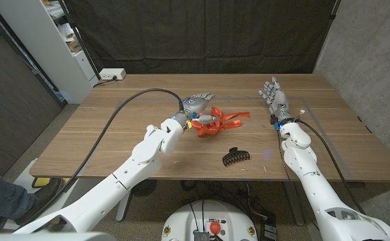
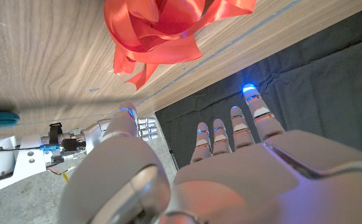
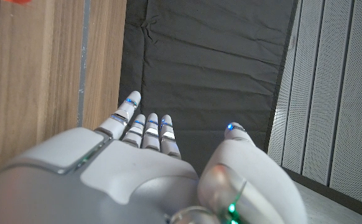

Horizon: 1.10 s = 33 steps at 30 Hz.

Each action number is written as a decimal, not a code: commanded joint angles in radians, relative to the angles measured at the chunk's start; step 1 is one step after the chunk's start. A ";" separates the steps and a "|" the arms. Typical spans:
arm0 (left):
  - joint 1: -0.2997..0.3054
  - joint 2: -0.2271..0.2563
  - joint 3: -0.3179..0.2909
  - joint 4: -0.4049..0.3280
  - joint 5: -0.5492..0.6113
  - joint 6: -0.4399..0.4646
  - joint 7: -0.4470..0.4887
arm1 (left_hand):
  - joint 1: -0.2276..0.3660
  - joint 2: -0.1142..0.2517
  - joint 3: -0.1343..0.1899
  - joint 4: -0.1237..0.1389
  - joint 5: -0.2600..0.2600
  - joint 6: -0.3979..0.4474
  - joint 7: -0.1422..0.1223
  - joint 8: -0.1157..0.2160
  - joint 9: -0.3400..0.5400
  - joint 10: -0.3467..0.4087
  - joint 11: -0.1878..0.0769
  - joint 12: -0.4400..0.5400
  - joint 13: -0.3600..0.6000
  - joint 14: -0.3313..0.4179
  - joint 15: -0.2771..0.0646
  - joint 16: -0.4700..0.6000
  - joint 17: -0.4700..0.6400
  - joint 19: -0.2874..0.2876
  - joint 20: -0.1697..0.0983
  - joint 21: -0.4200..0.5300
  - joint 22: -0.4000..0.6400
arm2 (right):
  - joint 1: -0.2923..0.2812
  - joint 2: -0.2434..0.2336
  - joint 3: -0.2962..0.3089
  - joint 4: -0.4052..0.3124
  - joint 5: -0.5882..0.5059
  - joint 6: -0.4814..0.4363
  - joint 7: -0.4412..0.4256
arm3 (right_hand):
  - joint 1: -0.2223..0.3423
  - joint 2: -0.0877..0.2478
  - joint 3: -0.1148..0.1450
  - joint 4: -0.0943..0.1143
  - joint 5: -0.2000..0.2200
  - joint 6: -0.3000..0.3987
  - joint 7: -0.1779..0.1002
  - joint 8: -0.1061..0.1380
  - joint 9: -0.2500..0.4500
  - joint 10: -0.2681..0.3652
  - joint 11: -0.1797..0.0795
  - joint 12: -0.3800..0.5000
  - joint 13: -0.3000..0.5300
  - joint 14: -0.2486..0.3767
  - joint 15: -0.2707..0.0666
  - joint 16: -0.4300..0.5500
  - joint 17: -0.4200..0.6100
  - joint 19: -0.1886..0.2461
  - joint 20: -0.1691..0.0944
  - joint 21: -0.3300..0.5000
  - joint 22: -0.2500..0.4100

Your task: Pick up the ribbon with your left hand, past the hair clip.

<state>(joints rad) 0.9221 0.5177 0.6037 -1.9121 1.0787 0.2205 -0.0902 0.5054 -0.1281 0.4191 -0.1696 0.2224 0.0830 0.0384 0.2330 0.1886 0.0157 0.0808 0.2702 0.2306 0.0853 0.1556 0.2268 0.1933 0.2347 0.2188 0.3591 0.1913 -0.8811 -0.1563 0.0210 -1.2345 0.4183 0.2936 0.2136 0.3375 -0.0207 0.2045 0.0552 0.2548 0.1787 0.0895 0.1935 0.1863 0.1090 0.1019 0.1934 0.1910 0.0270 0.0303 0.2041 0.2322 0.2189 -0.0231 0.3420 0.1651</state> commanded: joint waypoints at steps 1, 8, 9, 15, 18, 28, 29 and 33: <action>0.005 -0.003 0.030 0.005 0.092 0.050 0.003 | 0.013 -0.003 -0.003 0.012 0.007 0.046 -0.007 0.014 0.005 0.034 -0.009 0.015 0.006 0.016 0.006 0.002 0.001 0.021 0.001 0.002 -0.001 | -0.006 0.000 0.003 -0.002 0.002 -0.006 0.003 | -0.001 0.005 0.001 -0.004 0.005 0.005 0.000 0.007 0.003 0.005 -0.004 0.007 0.001 0.005 0.005 0.008 0.002 0.008 0.004 -0.003 0.004; -0.002 -0.006 0.046 0.021 0.129 0.060 0.013 | 0.007 -0.007 -0.017 0.021 0.005 0.118 -0.023 0.028 0.006 0.100 -0.029 0.038 0.008 0.050 0.001 0.007 0.000 0.042 0.002 -0.007 -0.004 | -0.011 0.000 0.005 -0.006 0.002 -0.008 0.002 | -0.002 0.006 0.001 -0.005 0.006 0.006 -0.001 0.007 0.003 0.004 -0.004 0.006 0.001 0.005 0.005 0.008 0.002 0.009 0.004 -0.006 0.004; -0.004 -0.007 0.049 0.023 0.135 0.062 0.012 | 0.007 -0.007 -0.017 0.022 0.005 0.120 -0.023 0.028 0.006 0.101 -0.030 0.039 0.008 0.054 0.000 0.008 0.000 0.043 0.002 -0.008 -0.004 | -0.011 0.000 0.005 -0.006 0.002 -0.009 0.002 | -0.002 0.006 0.001 -0.005 0.006 0.006 -0.001 0.007 0.003 0.004 -0.003 0.006 0.001 0.004 0.005 0.008 0.002 0.010 0.004 -0.006 0.004; -0.012 -0.009 0.062 0.037 0.157 0.068 0.006 | 0.008 -0.007 -0.019 0.022 0.005 0.128 -0.027 0.028 0.006 0.106 -0.032 0.040 0.009 0.059 0.001 0.008 0.000 0.046 0.002 -0.010 -0.004 | -0.014 0.000 0.007 -0.009 0.002 -0.011 0.001 | -0.003 0.006 0.000 -0.005 0.006 0.006 -0.002 0.006 0.003 0.004 -0.003 0.006 0.001 0.004 0.007 0.008 0.001 0.010 0.005 -0.008 0.004; -0.017 -0.011 0.067 0.047 0.159 0.065 0.009 | 0.009 -0.006 -0.019 0.022 0.006 0.128 -0.028 0.027 0.006 0.102 -0.033 0.038 0.009 0.062 -0.001 0.008 0.000 0.048 0.002 -0.010 -0.004 | -0.017 -0.001 0.007 -0.023 0.002 -0.021 -0.005 | -0.003 0.006 0.000 -0.005 0.006 0.006 -0.002 0.006 0.003 0.004 -0.002 0.006 0.001 0.005 0.006 0.008 0.001 0.010 0.006 -0.010 0.004; -0.038 -0.021 0.084 0.074 0.162 0.065 -0.025 | 0.016 -0.002 -0.019 0.021 0.006 0.117 -0.028 0.018 0.006 0.088 -0.038 0.031 0.009 0.060 -0.005 0.005 0.000 0.052 0.002 -0.015 -0.005 | -0.015 -0.001 0.006 -0.029 0.000 -0.029 -0.007 | -0.003 0.007 -0.001 -0.006 0.006 0.007 -0.004 0.006 0.003 0.005 0.000 0.006 0.001 0.007 0.007 0.009 0.000 0.011 0.007 -0.014 0.004; -0.041 -0.023 0.084 0.077 0.157 0.064 -0.032 | 0.017 -0.002 -0.018 0.021 0.007 0.117 -0.029 0.018 0.006 0.088 -0.038 0.031 0.009 0.060 -0.006 0.004 0.000 0.052 0.002 -0.015 -0.005 | -0.015 0.000 0.007 -0.029 0.000 -0.030 -0.008 | -0.003 0.007 -0.001 -0.006 0.006 0.007 -0.004 0.006 0.003 0.005 0.000 0.006 0.001 0.007 0.007 0.009 0.000 0.012 0.007 -0.014 0.004; -0.052 -0.032 0.083 0.088 0.134 0.064 -0.067 | 0.023 0.002 -0.017 0.020 0.007 0.123 -0.028 0.018 0.006 0.090 -0.038 0.031 0.009 0.068 -0.007 0.006 0.000 0.055 0.002 -0.018 -0.005 | -0.014 0.001 0.006 -0.025 -0.001 -0.028 -0.009 | -0.003 0.007 -0.001 -0.007 0.006 0.007 -0.004 0.006 0.003 0.006 0.000 0.006 0.000 0.007 0.007 0.009 0.000 0.012 0.007 -0.016 0.004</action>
<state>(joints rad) 0.8962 0.5017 0.6759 -1.8554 1.2335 0.2849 -0.1041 0.5160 -0.1294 0.3997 -0.1502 0.2224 0.2004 0.0107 0.2505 0.1932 0.1100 0.0427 0.3048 0.2350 0.1437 0.1491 0.2267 0.1905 0.2785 0.2198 0.3436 0.1860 -0.8963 -0.1564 0.0275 -1.2596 0.4204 0.2702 0.2098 0.3375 -0.0207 0.2003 0.0510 0.2548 0.1786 0.0894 0.1935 0.1863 0.1089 0.1018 0.1934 0.1910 0.0269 0.0302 0.2041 0.2324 0.2260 -0.0160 0.3288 0.1651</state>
